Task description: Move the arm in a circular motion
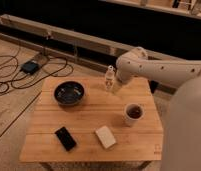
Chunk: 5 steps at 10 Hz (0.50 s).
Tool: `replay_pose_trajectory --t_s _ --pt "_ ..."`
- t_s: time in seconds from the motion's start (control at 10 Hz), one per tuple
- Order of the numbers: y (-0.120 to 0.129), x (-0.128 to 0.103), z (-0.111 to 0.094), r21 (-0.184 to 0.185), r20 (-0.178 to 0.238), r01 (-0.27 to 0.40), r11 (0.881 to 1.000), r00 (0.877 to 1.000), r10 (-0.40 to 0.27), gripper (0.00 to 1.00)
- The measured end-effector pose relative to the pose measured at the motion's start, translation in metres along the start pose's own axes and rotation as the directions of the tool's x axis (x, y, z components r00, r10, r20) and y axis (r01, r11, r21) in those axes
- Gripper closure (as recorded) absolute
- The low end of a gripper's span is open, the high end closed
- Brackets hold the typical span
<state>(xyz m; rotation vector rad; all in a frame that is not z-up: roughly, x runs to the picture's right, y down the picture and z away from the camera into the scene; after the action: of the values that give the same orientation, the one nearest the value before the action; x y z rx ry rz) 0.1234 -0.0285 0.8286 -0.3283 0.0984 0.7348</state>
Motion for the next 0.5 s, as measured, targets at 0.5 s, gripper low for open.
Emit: replay_pose_trajectory --t_s 0.5 --pt "0.015 -0.083 0.014 0.011 0.040 0.088 0.996 0.995 -0.088 0.20"
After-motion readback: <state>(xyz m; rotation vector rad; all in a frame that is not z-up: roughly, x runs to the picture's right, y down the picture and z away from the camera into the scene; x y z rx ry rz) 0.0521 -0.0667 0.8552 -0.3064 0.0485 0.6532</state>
